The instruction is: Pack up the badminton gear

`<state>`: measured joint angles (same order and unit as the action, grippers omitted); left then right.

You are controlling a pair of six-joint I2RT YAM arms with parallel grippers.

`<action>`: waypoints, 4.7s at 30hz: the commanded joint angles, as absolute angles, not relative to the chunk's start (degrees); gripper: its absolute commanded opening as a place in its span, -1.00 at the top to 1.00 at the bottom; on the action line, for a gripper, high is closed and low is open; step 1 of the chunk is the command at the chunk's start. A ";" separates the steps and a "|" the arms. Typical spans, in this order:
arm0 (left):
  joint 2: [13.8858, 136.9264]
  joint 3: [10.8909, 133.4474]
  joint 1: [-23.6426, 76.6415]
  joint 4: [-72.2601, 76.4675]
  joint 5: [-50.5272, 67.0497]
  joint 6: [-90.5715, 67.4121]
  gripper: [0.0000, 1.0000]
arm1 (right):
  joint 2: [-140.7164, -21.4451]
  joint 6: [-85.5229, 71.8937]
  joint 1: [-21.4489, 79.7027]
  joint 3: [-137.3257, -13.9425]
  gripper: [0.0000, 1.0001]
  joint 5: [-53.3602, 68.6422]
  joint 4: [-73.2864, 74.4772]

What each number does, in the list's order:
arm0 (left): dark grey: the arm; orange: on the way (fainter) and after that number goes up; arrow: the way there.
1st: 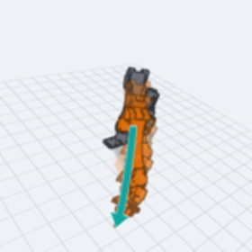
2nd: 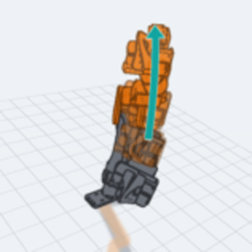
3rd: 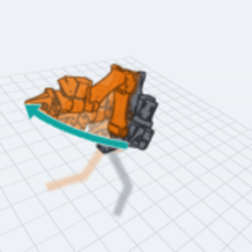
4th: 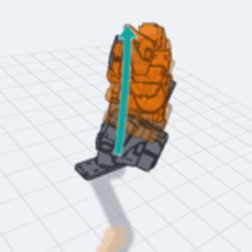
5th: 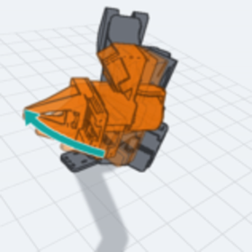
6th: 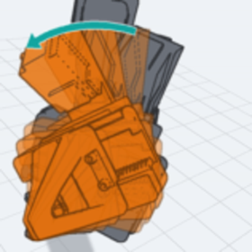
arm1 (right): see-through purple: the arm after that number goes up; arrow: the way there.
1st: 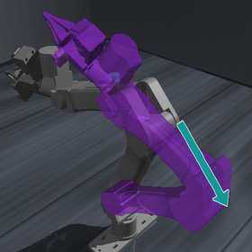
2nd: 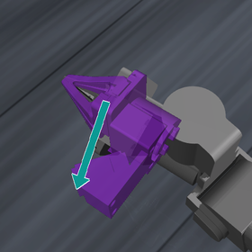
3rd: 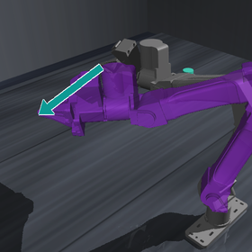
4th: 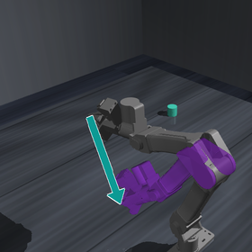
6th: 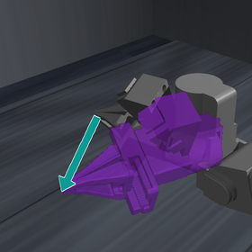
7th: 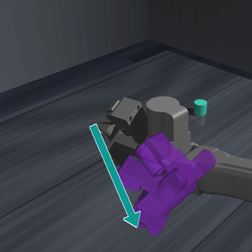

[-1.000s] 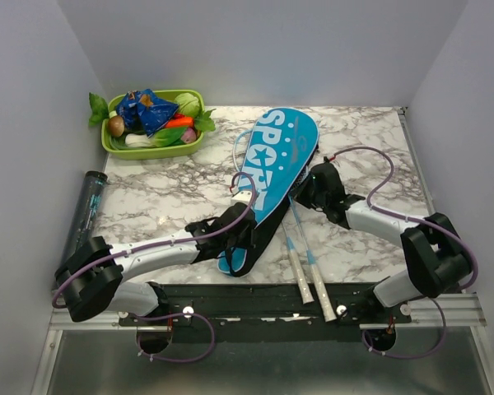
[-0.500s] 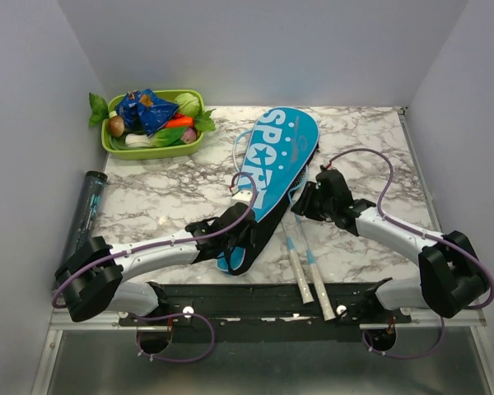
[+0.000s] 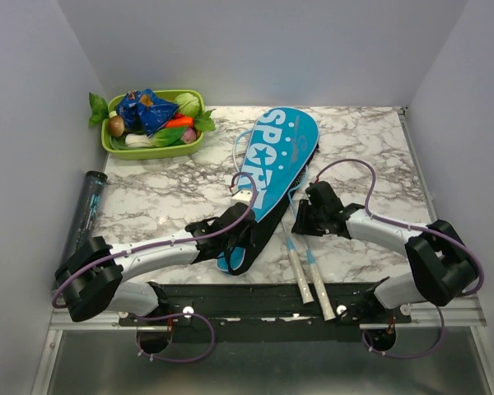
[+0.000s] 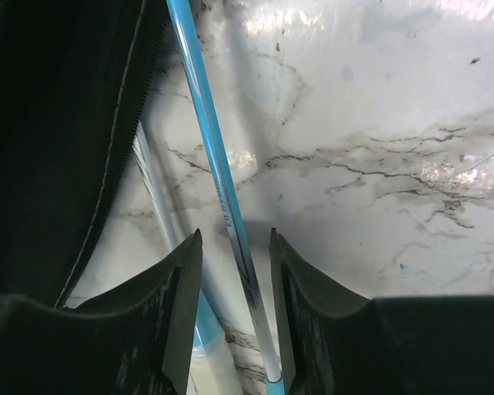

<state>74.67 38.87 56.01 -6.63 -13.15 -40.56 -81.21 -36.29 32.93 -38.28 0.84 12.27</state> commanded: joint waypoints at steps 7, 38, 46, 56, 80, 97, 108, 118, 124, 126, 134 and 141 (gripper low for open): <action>73.30 38.23 56.95 -3.17 -12.74 -41.84 1.00 | -83.76 -39.72 34.10 -38.67 0.99 -3.16 11.78; 75.58 35.94 62.31 1.85 -11.07 -45.97 1.00 | -98.09 -47.99 33.75 -59.86 0.08 -8.53 6.33; 78.13 37.35 62.31 0.79 -14.32 -45.35 1.00 | -83.70 -43.77 33.75 -50.82 -0.10 -5.81 12.21; 80.60 37.97 62.31 2.37 -14.94 -45.88 1.00 | -68.74 -39.55 33.92 -37.80 -0.08 12.47 13.80; 79.19 38.58 62.75 2.46 -14.59 -46.67 1.00 | -71.98 -44.03 39.55 -29.79 -0.04 18.28 3.96; 78.57 38.23 63.02 2.20 -14.50 -46.41 1.00 | -76.29 -44.91 40.17 -32.52 0.73 18.28 2.20; 78.84 38.23 65.73 1.06 -18.80 -47.81 1.00 | -77.17 -49.13 40.17 -34.80 0.88 16.26 -1.13; 76.64 37.70 73.29 -3.06 -33.55 -56.15 1.00 | -83.93 -52.99 40.17 -37.09 0.92 18.19 -7.90; 80.85 41.13 77.86 -8.96 -41.21 -61.96 1.00 | -86.83 -53.96 40.17 -38.32 0.94 19.34 -10.89; 82.00 41.31 79.53 -9.49 -43.85 -63.28 1.00 | -87.18 -53.88 40.17 -38.58 0.94 19.34 -10.90; 79.81 41.57 81.83 -11.08 -45.44 -60.13 0.62 | -88.42 -54.05 40.17 -37.62 0.95 19.34 -12.65; 68.93 37.27 82.26 -7.21 -39.55 -54.76 0.17 | -89.91 -53.96 40.17 -37.00 0.96 18.81 -13.62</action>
